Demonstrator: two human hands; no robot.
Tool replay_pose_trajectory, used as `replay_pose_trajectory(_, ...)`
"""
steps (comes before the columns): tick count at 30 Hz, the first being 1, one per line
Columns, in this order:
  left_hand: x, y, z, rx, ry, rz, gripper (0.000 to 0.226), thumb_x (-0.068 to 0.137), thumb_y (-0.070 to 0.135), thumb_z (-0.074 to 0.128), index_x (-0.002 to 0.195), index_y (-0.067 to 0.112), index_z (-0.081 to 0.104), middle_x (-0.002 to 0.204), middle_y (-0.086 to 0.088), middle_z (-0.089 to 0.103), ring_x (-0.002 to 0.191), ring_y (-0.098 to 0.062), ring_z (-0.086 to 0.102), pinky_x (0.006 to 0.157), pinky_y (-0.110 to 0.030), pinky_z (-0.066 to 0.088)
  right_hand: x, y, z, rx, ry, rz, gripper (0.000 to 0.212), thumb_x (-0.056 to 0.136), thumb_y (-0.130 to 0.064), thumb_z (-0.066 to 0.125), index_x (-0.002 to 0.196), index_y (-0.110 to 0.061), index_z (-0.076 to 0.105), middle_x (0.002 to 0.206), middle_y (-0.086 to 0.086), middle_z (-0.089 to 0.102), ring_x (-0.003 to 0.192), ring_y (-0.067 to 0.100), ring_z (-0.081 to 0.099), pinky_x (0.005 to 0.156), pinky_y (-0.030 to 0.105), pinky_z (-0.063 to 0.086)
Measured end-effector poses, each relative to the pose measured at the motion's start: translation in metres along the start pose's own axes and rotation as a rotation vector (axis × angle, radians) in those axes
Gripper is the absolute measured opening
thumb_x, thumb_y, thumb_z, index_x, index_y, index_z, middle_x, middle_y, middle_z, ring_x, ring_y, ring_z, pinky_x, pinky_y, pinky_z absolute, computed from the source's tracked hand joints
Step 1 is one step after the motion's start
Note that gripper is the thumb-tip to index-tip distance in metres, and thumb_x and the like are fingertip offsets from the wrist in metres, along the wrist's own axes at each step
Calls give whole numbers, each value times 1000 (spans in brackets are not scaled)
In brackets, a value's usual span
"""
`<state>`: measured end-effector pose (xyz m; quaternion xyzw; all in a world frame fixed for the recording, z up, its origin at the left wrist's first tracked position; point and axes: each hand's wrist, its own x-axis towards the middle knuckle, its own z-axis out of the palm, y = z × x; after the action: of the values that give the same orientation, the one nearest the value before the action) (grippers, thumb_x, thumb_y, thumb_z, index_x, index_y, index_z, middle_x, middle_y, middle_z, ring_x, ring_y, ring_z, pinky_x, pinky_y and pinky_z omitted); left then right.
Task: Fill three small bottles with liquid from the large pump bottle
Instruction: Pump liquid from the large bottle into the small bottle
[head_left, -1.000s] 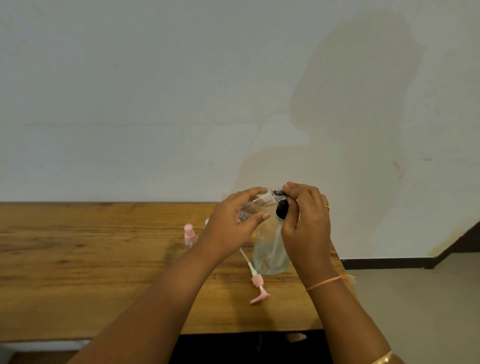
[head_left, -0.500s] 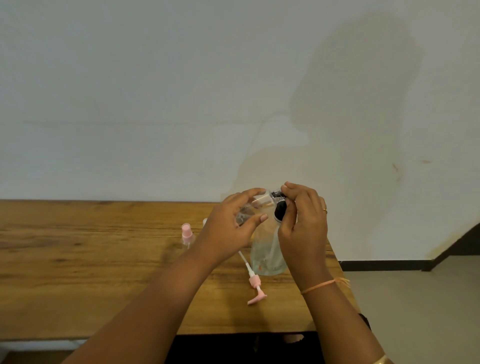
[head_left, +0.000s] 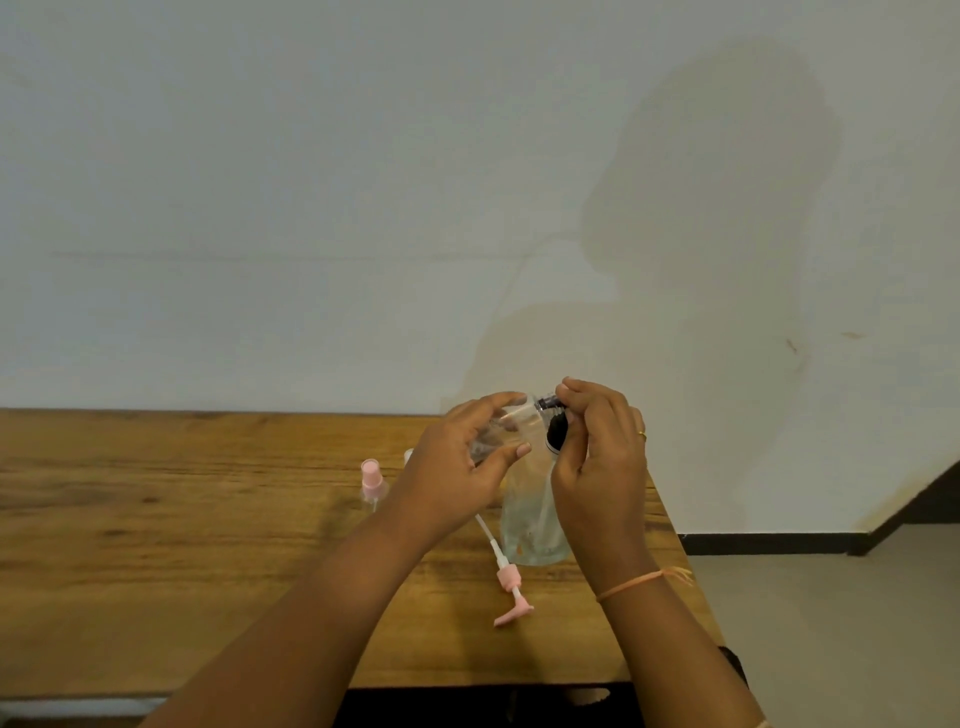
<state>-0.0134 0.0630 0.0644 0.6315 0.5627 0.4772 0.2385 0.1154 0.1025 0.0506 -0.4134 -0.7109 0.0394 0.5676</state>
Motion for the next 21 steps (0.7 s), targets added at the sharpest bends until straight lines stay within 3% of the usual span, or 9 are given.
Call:
replay_pose_trajectory(6,0,1,-3,58,22,45,44,84,23,67,115,47,47,104,17,58,96,19,48,75,3,36,3,-5,-5,-36,-11,4,24,83,0,48,100,-4,64,103,9,64,94,18,51,80,14,34)
replay_pose_trajectory(13,5,-5,0,8,-18,-42,41,85,20,66,117,41,51,104,11,62,90,18,53,72,2,39,2,2,1,-60,-46,-12,22,83,0,48,98,-3,64,100,10,63,90,26,56,73,24,42)
replay_pose_trajectory(21,2,0,-2,-4,19,30,44,84,20,68,114,46,49,100,19,57,93,17,52,74,0,40,5,-4,-4,-55,-21,7,24,81,1,49,100,-4,63,102,9,63,93,17,50,78,13,34)
